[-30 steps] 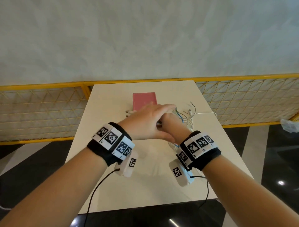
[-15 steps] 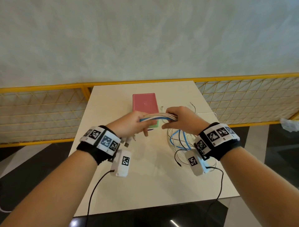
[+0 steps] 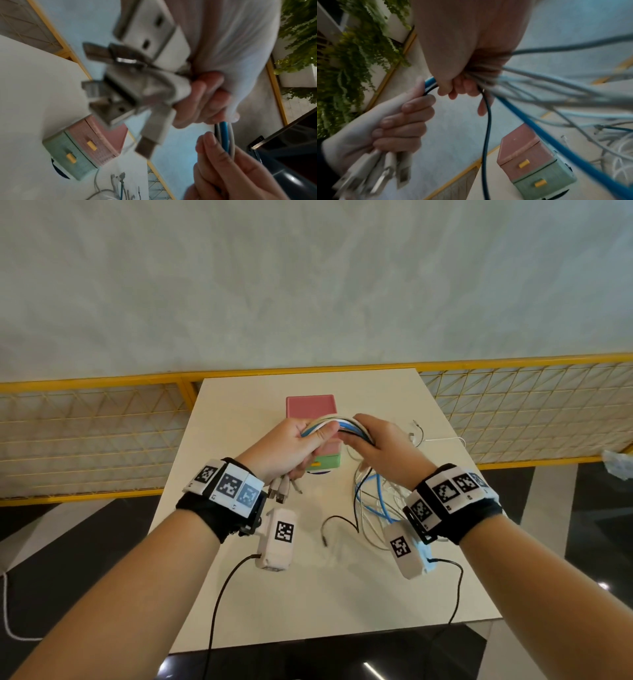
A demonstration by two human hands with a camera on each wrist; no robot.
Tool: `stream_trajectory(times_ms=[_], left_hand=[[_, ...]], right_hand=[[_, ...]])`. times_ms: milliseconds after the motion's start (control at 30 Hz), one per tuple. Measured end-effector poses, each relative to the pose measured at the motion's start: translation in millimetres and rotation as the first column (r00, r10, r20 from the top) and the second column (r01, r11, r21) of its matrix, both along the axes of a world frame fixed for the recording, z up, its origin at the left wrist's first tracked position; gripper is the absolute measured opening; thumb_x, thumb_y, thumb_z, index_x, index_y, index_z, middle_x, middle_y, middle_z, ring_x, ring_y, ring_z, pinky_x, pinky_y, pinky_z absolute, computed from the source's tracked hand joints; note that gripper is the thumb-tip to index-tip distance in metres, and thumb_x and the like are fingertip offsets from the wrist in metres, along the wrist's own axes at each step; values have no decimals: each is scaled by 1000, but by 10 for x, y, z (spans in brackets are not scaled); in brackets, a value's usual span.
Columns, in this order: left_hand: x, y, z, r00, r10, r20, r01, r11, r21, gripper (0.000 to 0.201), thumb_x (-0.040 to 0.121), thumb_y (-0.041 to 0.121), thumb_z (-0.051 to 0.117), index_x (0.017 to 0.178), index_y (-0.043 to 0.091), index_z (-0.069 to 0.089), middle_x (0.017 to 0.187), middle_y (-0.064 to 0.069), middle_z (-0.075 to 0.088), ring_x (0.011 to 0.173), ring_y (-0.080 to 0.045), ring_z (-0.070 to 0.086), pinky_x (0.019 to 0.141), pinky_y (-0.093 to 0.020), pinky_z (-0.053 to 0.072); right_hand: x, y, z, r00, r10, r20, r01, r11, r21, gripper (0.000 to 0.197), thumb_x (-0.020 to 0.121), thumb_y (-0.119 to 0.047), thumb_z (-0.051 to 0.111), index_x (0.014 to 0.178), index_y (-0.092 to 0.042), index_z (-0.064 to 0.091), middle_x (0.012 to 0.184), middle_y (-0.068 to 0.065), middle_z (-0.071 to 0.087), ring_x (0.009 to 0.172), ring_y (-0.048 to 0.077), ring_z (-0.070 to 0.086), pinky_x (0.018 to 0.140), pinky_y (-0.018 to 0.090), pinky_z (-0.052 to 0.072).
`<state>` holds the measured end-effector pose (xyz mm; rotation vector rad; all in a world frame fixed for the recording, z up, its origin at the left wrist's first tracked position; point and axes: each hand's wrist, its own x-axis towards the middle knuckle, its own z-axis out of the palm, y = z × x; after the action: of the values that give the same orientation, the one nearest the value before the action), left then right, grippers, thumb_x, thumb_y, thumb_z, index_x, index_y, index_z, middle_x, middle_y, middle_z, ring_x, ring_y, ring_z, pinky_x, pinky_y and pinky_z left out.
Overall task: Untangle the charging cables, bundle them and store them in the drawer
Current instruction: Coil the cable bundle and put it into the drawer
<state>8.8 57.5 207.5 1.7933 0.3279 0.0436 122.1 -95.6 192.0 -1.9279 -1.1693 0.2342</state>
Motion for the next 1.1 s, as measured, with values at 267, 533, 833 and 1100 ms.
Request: stream_trajectory(times_ms=[267, 533, 833, 1100], left_hand=[[-42, 8, 37, 999, -42, -17, 40, 993, -110, 49, 91, 60, 37, 63, 20, 31, 54, 4, 21, 44, -11, 18, 44, -24, 17], [24, 13, 58, 999, -30, 22, 33, 986, -164, 46, 95, 57, 36, 72, 17, 42, 55, 3, 21, 43, -11, 20, 41, -22, 23], [24, 74, -22, 997, -32, 75, 23, 993, 116, 10, 96, 24, 57, 99, 16, 63, 72, 6, 65, 63, -11, 59, 58, -22, 49], [28, 111, -33, 1000, 13, 10, -13, 999, 48, 14, 88, 18, 71, 98, 8, 68, 87, -11, 72, 67, -8, 67, 62, -15, 48]], right_hand=[[141, -75, 20, 999, -31, -42, 28, 997, -71, 23, 89, -33, 62, 78, -14, 57, 56, -5, 43, 47, 5, 40, 50, 22, 38], [-28, -64, -41, 997, 39, -70, -38, 999, 20, 26, 92, -23, 58, 115, -16, 48, 78, -2, 59, 64, 14, 63, 62, 23, 54], [190, -28, 122, 997, -9, 81, 15, 997, -74, 14, 98, -21, 44, 99, -15, 56, 68, -6, 51, 57, 2, 47, 54, 15, 36], [204, 6, 146, 997, 3, 76, 9, 989, -148, 18, 100, -24, 41, 90, -14, 51, 70, 3, 61, 43, 5, 51, 46, 16, 42]])
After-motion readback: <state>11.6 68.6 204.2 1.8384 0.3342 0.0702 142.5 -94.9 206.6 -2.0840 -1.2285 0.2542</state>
